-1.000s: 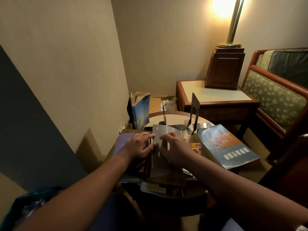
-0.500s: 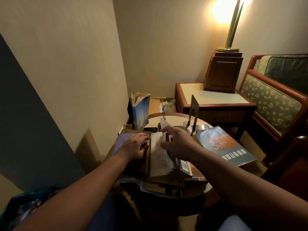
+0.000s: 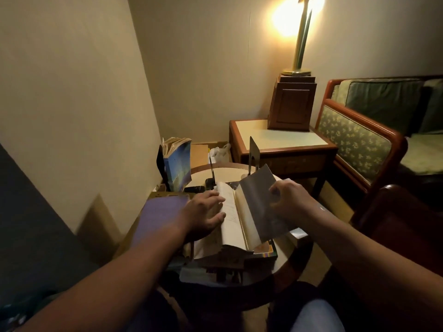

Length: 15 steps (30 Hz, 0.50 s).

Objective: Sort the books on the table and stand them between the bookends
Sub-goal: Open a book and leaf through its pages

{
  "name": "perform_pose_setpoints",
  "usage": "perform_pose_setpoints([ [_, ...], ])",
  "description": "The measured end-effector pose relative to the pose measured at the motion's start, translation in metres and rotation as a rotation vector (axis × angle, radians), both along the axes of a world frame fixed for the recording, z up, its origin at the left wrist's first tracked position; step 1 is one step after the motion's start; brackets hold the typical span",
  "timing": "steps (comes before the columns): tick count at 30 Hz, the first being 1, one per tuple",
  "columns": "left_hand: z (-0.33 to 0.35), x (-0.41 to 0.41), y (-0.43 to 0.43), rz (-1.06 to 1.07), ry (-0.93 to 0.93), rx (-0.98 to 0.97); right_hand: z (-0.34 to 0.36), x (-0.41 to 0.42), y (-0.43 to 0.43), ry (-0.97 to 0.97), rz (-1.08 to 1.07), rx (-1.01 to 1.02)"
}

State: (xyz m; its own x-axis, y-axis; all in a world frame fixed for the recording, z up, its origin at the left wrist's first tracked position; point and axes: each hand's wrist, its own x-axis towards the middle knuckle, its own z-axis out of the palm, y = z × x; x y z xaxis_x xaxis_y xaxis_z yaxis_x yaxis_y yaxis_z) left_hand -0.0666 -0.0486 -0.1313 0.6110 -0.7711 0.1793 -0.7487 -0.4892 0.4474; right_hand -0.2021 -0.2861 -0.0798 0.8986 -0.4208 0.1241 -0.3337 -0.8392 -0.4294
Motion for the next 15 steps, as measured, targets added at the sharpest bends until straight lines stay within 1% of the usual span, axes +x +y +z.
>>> perform_pose_setpoints([
  [4,-0.003,0.002,0.002,-0.001,-0.012,-0.004,-0.029,-0.004,-0.004,0.082,-0.065,-0.025],
  [7,-0.006,0.006,0.004,-0.015,-0.005,-0.002,-0.044,-0.004,0.003,0.121,-0.077,0.040],
  [10,-0.009,0.009,0.007,-0.016,0.007,0.020,-0.055,-0.003,0.011,0.137,-0.098,0.051],
  [13,-0.011,0.009,0.008,-0.014,0.002,0.019,-0.063,-0.001,0.018,0.177,-0.071,0.047],
  [15,-0.012,0.008,0.008,-0.012,-0.012,0.009,-0.067,0.002,0.023,0.177,-0.017,0.097],
])
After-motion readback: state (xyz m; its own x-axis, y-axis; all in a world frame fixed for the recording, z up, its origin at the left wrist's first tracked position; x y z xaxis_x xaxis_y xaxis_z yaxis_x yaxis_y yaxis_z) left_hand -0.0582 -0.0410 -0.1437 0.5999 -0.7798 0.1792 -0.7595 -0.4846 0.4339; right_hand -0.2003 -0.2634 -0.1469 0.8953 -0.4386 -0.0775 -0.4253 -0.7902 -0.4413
